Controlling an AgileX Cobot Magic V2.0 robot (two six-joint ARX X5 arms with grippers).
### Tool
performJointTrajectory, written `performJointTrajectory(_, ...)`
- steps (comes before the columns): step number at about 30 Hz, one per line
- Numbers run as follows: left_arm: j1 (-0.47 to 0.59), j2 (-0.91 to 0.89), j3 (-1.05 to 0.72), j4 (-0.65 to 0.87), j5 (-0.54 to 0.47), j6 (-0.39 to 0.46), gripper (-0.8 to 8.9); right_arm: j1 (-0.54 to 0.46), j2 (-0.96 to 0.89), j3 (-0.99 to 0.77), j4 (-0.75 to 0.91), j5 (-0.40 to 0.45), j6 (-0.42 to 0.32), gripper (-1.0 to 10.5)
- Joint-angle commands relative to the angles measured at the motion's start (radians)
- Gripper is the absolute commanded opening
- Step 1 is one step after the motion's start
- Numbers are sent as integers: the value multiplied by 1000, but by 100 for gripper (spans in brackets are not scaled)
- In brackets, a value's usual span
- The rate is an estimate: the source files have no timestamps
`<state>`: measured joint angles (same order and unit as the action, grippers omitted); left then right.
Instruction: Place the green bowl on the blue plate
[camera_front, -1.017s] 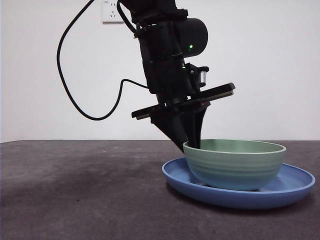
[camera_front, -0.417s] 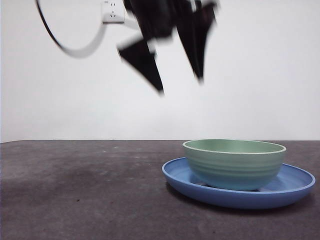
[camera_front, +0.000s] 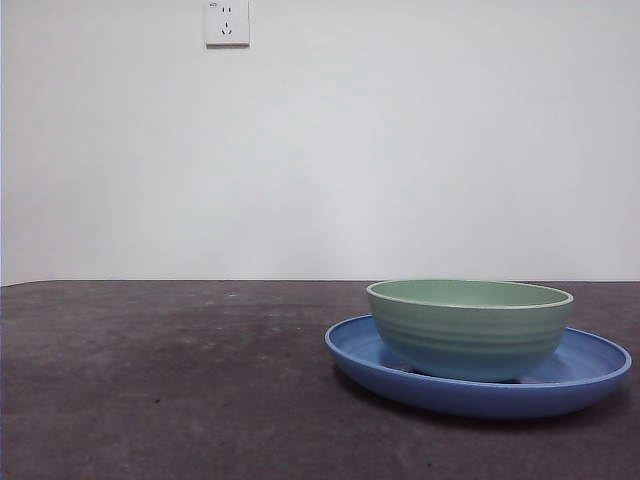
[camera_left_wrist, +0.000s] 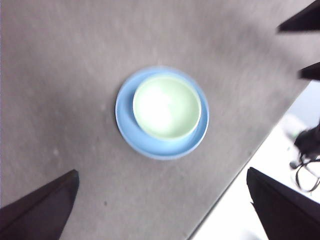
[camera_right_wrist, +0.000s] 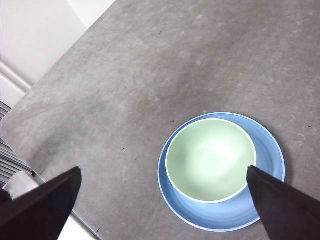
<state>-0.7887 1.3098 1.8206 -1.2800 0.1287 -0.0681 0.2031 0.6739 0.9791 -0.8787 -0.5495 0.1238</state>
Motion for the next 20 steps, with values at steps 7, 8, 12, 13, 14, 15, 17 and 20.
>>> performJointTrajectory(7, -10, -404, -427, 293, -2, 3, 626, 5, 4, 18, 11, 0, -4, 622)
performJointTrajectory(8, -10, -453, -485, 332, -2, -1, 626, 5, 4, 18, 11, 0, -4, 622)
performJointTrajectory(12, -10, -631, -695, 478, -2, -62, 626, 5, 4, 18, 11, 0, -5, 622)
performJointTrajectory(13, -9, -665, -737, 505, -2, -82, 626, 5, 4, 18, 11, 0, -4, 622)
performJointTrajectory(14, -9, -707, -785, 528, -3, -102, 626, 5, 4, 18, 11, 0, -4, 622)
performJointTrajectory(15, -9, -736, -816, 537, -12, -113, 626, 5, 4, 18, 11, 0, -4, 622)
performJointTrajectory(17, -9, -786, -868, 540, -36, -138, 626, 5, 4, 18, 11, 0, -4, 622)
performJointTrajectory(20, -9, -818, -898, 534, -36, -159, 626, 5, 4, 18, 10, 0, -4, 622)
